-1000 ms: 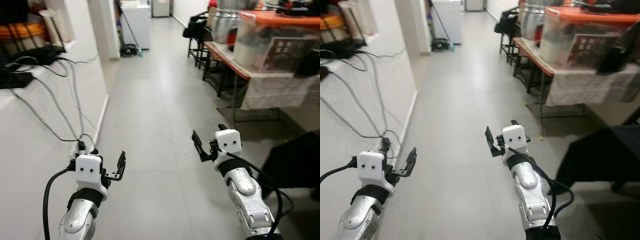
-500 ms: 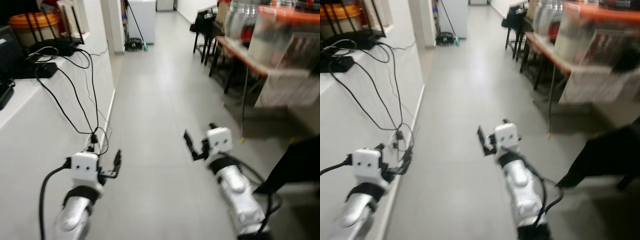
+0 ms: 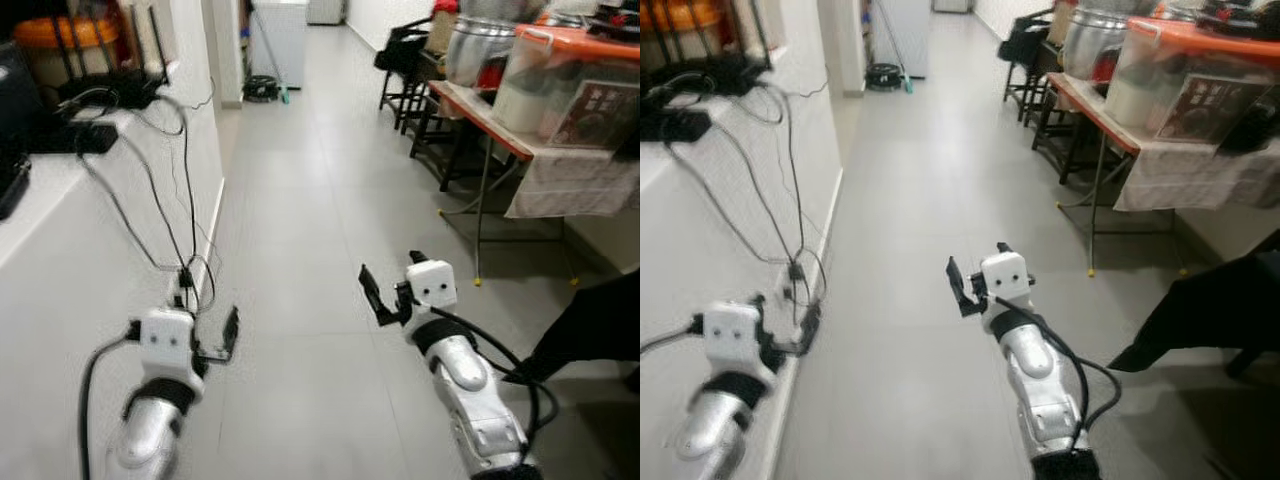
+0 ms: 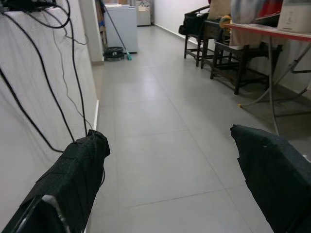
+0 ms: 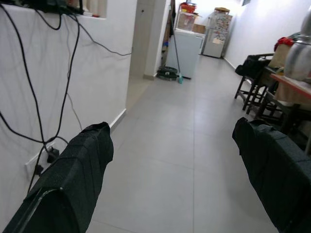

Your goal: Building children table

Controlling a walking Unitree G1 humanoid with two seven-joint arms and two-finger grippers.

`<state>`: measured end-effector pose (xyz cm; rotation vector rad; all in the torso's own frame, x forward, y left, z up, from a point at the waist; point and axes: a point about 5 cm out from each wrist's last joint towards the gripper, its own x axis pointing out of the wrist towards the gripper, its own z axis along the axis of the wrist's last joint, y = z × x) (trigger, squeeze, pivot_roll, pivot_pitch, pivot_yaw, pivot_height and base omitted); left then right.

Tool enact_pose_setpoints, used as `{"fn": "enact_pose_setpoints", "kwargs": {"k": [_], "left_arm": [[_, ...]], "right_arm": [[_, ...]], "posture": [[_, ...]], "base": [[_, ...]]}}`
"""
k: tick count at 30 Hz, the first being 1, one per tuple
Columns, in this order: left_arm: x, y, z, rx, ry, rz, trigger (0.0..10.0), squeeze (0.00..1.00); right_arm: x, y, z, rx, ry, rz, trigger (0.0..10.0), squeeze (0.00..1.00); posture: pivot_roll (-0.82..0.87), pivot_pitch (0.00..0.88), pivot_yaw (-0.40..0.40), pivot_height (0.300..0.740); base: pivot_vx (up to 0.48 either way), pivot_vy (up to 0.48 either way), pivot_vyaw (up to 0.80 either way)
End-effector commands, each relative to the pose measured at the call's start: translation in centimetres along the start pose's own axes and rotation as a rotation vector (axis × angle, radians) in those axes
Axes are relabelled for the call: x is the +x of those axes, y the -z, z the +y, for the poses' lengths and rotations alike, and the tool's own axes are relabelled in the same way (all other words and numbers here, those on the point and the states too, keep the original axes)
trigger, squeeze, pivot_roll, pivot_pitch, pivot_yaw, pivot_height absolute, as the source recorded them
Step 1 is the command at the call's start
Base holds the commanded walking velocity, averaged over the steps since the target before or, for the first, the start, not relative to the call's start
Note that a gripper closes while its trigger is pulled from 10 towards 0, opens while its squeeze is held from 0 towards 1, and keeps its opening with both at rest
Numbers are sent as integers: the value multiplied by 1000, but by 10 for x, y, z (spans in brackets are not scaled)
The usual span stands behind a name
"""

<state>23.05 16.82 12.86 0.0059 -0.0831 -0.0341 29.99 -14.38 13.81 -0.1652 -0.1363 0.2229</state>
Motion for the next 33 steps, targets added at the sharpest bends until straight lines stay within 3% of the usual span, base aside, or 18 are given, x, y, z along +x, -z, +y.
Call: {"fn": "enact_pose_setpoints", "kwargs": {"k": [1,19,33], "left_arm": [[-2,4,1,6,-4,26,10000,0],[-2,5,0,30,9,37,10000,0],[-9,15,6,78,-3,104,10000,0]], "right_arm": [[-1,1,-1,8,1,3,10000,0],[-1,4,1,17,3,14,10000,0],[-4,7,4,21,-1,41,10000,0]], "posture": [[46,0,-38,740],[50,0,-35,740],[47,0,-33,740]], "base": [[0,322,0],[0,0,0],[0,0,0]]}}
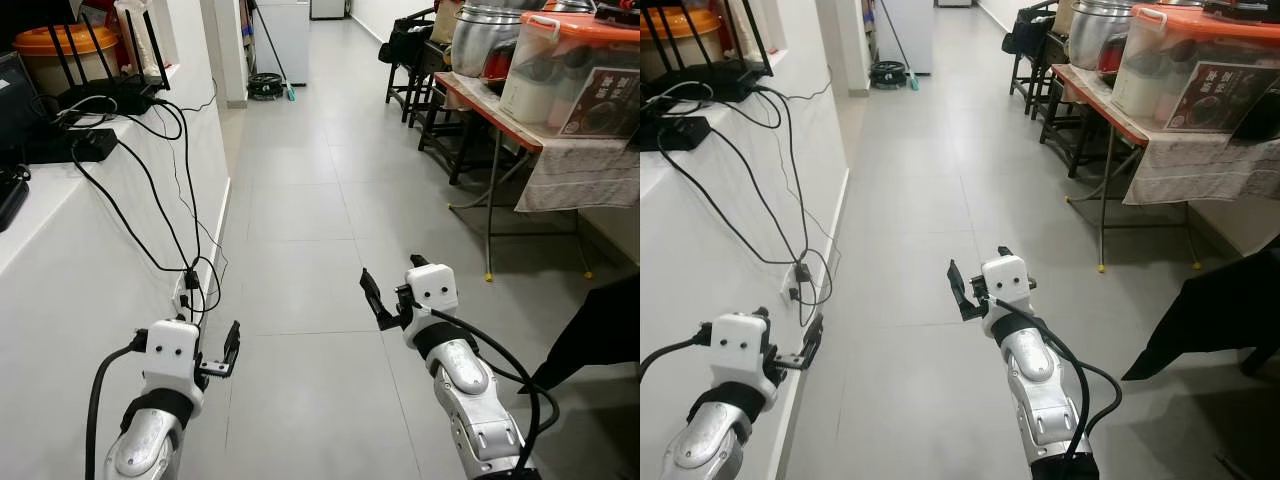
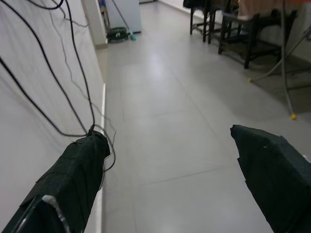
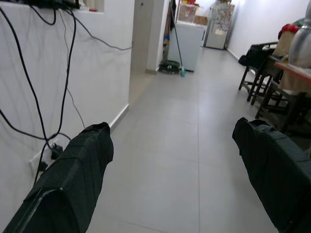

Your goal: Building children table

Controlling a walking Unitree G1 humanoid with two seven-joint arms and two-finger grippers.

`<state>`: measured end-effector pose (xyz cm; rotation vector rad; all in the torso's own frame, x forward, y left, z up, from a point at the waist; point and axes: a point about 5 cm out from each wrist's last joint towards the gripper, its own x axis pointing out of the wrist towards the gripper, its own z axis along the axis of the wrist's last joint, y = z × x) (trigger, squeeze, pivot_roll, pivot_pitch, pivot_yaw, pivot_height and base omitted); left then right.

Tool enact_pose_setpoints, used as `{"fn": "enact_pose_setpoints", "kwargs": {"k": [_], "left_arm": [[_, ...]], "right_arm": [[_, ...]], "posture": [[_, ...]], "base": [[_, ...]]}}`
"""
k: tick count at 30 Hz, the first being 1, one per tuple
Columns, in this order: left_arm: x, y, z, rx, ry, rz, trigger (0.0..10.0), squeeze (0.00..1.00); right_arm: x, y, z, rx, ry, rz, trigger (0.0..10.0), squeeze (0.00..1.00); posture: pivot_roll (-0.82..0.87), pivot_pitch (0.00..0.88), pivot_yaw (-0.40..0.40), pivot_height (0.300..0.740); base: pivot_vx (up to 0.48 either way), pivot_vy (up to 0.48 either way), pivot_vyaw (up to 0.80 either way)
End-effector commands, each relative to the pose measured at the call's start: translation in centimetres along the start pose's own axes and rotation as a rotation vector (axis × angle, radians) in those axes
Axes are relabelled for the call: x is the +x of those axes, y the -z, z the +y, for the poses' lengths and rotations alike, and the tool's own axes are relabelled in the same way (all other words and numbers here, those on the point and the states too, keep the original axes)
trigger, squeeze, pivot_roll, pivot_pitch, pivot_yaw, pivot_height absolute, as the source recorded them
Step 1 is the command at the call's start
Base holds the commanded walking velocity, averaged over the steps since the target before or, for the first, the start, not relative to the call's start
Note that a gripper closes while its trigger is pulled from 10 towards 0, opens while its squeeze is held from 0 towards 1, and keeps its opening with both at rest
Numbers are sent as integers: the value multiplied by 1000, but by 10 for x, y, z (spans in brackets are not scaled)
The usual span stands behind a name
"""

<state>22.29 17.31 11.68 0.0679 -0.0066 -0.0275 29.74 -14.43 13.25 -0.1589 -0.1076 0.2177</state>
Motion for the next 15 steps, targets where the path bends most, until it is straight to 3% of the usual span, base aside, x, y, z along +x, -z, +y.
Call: {"fn": "enact_pose_setpoints", "kwargs": {"k": [1,5,13,15], "left_arm": [[0,4,0,20,3,24,10000,0],[0,4,1,20,2,25,10000,0],[1,2,0,0,-5,11,10000,0],[1,3,0,-5,-12,14,10000,0]], "right_arm": [[0,2,4,11,-7,14,10000,0],[0,2,6,11,-11,16,10000,0],[0,2,7,12,-15,20,10000,0],[1,1,7,11,-16,21,10000,0]], "posture": [[47,0,-33,740],[49,0,-35,740],[48,0,-35,740],[47,0,-36,740]], "base": [[0,0,0],[0,0,0],[0,-419,0],[0,0,0]]}}
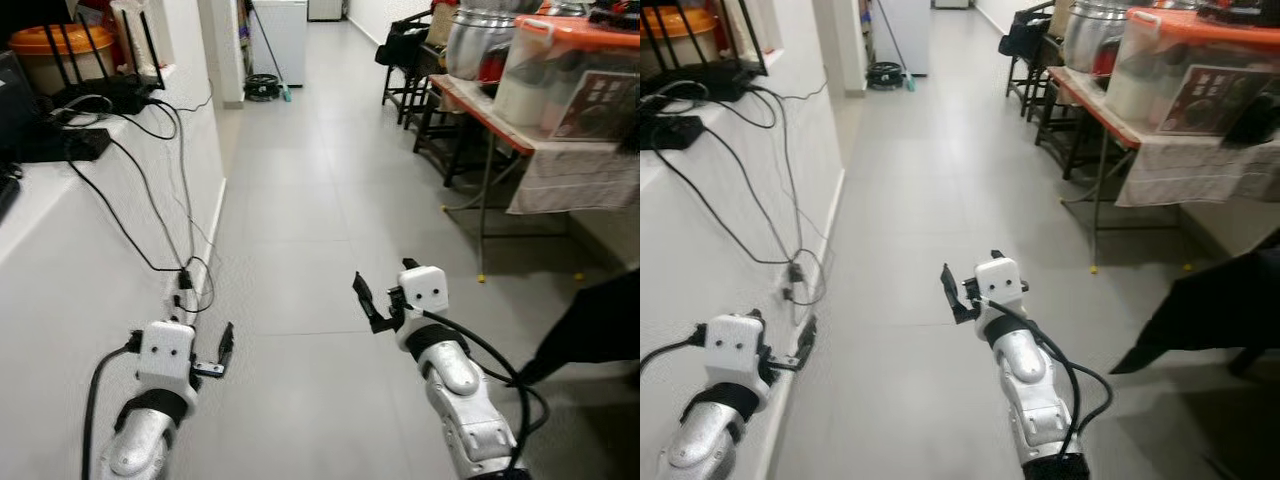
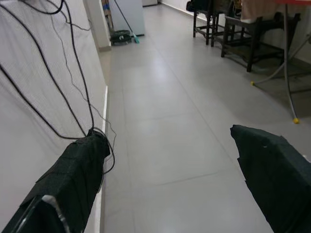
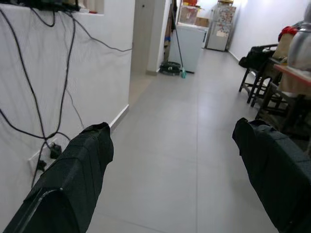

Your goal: Building children table

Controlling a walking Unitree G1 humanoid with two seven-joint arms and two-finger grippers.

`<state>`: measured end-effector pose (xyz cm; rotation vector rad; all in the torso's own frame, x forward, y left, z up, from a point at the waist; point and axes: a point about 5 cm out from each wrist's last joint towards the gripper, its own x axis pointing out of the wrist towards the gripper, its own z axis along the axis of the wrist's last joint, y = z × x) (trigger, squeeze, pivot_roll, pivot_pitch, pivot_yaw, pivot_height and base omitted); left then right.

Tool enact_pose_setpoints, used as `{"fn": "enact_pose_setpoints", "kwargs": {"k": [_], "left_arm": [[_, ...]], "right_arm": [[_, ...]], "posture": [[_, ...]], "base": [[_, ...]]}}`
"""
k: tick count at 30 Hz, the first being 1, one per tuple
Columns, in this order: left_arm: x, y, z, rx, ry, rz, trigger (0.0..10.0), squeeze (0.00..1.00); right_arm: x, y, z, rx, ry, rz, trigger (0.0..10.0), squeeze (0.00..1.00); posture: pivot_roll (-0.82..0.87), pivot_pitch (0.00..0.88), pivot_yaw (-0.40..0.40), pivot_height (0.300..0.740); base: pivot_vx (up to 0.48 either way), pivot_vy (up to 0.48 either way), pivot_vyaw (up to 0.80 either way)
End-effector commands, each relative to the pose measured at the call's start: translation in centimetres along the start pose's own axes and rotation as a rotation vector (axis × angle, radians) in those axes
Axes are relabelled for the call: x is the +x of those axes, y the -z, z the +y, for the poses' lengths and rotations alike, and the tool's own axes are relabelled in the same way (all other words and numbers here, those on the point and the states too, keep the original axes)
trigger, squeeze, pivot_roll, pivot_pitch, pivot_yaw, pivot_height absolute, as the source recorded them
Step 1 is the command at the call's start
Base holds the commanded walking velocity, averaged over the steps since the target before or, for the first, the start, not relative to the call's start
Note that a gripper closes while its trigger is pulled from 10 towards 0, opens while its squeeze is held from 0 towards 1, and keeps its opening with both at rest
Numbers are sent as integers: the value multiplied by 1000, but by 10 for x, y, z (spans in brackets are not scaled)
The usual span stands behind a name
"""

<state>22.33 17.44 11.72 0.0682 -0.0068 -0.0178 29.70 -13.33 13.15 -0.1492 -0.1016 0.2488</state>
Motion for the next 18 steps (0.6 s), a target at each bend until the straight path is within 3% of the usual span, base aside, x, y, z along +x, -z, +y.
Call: {"fn": "enact_pose_setpoints", "kwargs": {"k": [1,18], "left_arm": [[1,3,-1,-4,-2,16,10000,0],[0,6,-1,-23,-11,34,10000,0]], "right_arm": [[-1,2,-5,-2,15,19,10000,0],[0,2,-5,-30,4,20,10000,0]], "posture": [[45,0,-37,740],[46,0,-39,740]], "base": [[0,0,0],[0,0,0]]}}
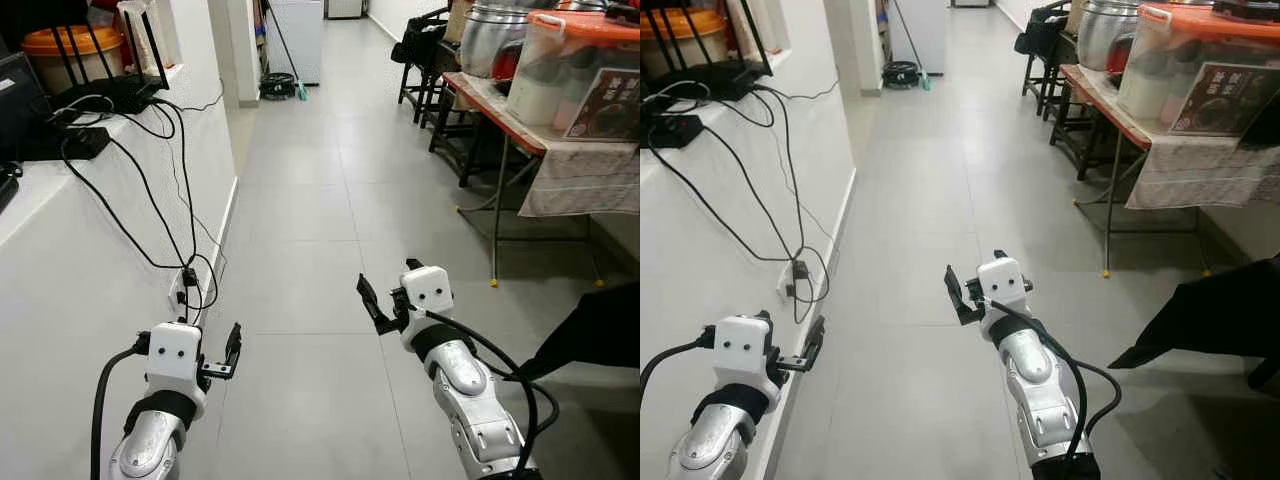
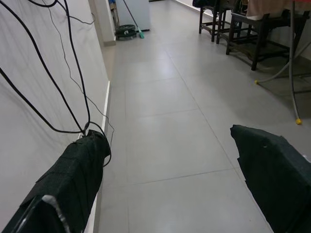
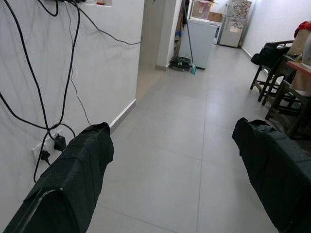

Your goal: Building children table

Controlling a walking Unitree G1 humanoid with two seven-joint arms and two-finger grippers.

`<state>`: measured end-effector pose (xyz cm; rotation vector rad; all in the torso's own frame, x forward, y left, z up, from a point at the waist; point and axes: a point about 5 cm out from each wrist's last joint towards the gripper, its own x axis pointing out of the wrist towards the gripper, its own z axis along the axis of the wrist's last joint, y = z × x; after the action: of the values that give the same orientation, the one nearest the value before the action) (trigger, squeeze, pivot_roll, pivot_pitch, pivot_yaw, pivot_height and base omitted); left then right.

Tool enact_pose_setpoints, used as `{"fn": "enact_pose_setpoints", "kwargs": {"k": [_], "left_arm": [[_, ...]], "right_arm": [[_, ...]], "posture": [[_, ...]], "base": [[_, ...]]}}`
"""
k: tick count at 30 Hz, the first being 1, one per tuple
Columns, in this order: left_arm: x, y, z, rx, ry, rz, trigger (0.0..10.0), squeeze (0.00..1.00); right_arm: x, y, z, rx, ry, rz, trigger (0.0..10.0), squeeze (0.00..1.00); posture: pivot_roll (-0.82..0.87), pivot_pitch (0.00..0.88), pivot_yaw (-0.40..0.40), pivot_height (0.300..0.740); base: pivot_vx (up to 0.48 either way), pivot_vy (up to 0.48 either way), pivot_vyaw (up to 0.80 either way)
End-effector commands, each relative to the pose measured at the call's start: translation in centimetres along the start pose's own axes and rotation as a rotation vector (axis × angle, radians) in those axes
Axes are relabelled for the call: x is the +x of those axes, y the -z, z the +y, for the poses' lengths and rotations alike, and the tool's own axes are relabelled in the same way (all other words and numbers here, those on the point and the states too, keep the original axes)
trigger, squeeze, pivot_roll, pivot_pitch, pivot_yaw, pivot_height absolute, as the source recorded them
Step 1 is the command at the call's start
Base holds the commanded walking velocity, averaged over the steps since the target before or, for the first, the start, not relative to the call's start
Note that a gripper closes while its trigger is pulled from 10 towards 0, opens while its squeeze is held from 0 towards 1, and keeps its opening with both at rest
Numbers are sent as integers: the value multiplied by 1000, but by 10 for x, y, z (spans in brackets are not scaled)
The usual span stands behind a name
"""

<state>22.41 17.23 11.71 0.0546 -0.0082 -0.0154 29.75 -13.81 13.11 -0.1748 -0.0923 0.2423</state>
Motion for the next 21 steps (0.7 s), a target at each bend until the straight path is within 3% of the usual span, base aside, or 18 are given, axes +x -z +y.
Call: {"fn": "enact_pose_setpoints", "kwargs": {"k": [1,17,21], "left_arm": [[-1,7,1,-11,-7,37,10000,0],[-11,16,13,8,-17,93,10000,0],[-12,17,13,0,-2,108,10000,0]], "right_arm": [[1,1,0,-6,-2,8,10000,0],[-8,8,-4,-3,21,89,10000,0],[-11,12,-2,-5,8,104,10000,0]], "posture": [[46,0,-39,740],[39,0,-35,740],[41,0,-38,720]], "base": [[0,0,0],[0,0,0],[0,0,0]]}}
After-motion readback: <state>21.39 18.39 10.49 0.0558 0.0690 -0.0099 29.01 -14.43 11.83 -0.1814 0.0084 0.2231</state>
